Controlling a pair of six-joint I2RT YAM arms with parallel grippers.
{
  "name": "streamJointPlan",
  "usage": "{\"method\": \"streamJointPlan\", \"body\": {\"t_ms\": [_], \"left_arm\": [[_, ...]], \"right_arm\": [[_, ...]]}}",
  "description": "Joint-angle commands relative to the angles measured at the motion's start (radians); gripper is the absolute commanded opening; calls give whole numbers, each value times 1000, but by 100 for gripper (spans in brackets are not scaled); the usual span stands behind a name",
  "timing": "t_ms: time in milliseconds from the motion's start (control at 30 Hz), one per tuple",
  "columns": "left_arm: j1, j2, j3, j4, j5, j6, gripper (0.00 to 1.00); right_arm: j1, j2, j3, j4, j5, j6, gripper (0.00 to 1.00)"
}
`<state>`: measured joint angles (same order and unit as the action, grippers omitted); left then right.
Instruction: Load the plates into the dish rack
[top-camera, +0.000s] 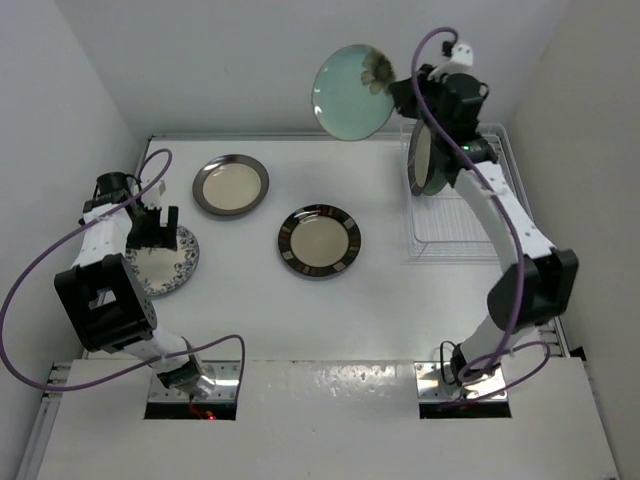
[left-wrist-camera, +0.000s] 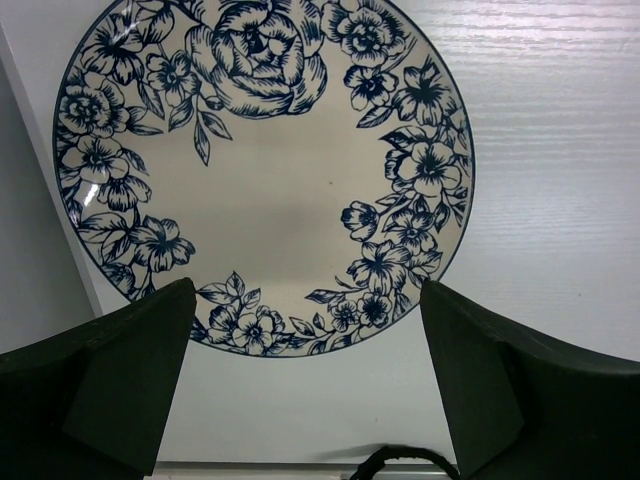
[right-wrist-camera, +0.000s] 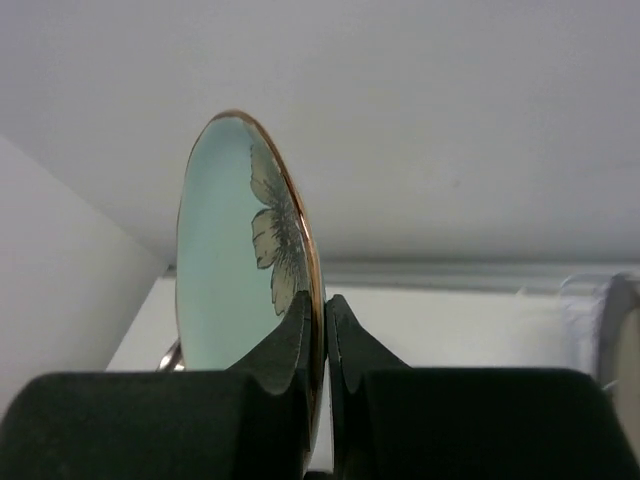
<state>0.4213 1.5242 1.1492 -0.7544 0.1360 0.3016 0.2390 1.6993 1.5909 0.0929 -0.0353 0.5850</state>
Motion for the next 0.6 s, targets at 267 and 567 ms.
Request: {"method": "streamJointPlan", "body": {"t_ms": [267, 567], "left_arm": [[-15, -16, 32, 3, 76, -4, 99], [-24, -16, 32, 3, 76, -13, 99]], "right_arm": [[-309, -325, 27, 33, 281, -485, 0], [-434, -303, -68, 23, 282, -658, 0]]}}
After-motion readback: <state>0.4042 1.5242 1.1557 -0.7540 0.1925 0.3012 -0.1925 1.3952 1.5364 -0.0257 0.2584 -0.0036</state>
